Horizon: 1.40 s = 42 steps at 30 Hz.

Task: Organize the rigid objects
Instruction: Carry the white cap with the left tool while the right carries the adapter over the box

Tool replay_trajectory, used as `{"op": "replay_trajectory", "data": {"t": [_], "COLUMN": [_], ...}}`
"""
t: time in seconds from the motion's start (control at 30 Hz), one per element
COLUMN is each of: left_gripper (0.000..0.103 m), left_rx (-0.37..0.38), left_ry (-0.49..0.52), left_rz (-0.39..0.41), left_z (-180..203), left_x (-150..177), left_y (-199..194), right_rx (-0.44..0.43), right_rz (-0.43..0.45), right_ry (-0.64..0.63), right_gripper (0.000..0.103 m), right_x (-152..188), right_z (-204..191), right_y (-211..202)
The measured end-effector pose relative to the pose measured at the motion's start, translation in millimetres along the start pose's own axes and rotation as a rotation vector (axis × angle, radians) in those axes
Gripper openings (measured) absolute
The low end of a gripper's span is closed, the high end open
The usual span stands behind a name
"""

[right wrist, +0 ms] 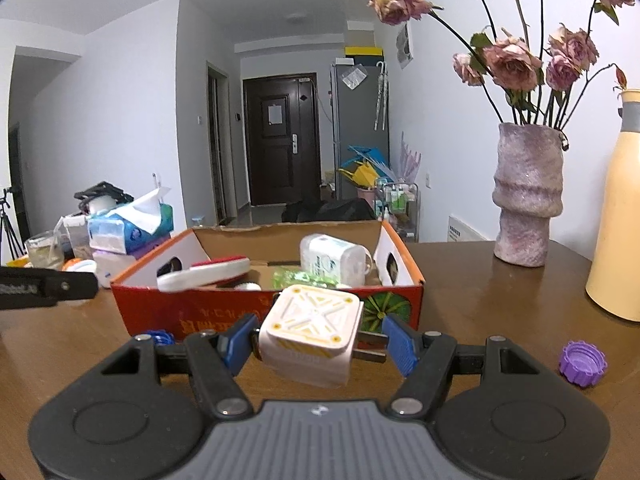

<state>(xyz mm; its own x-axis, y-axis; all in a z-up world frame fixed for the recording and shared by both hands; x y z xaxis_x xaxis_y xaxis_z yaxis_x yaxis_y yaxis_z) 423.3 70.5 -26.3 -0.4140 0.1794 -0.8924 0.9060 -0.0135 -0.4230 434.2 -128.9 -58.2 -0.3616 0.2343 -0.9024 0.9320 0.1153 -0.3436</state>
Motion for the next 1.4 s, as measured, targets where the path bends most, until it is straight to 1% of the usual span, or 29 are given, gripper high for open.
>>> {"op": "replay_trajectory", "data": {"t": [0.33,0.53,0.7,0.9,1.1,1.4], "left_gripper": [0.042,0.042,0.042,0.042,0.042,0.042], "left_rx": [0.02,-0.002,-0.005,-0.029,-0.037,-0.057], "left_ry": [-0.023,-0.019,-0.035,-0.044,-0.048,-0.043], "left_rz": [0.049,0.062,0.081,0.066,0.051,0.027], "left_z": [18,28,30,30,30,30], "left_x": [-29,-42,-53,-62,-68,-74], "left_y": [13,28,43,64,88,121], "right_rx": [-0.037,-0.043,-0.039,-0.036,-0.023,0.001], "right_rz": [0.046,0.063,0.074,0.078,0.076,0.075], "right_ry": [0.034,0.039,0.046,0.055,0.061,0.049], "right_gripper": [0.068,0.068,0.068,0.068,0.068,0.068], "right_x": [-21,-31,-39,-48,-56,-60], "right_z": [-8,-10,-9,-8,-6,-4], "right_y": [5,18,34,53,76,109]}}
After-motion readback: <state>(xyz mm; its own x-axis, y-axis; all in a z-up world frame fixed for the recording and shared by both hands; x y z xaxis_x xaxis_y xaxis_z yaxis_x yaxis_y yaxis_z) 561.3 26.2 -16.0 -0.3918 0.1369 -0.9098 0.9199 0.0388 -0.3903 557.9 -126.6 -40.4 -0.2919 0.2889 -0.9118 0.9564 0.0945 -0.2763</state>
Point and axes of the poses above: each gripper's, at about its wrist camera, not at the fingertips, and y roughly the way its jaws point, z to its right, x to its underside, the point moved 1 cm from there along y, roughly the way its jaws point, and after that the axes turned 13 degrees about y, right-handed, at the moved point
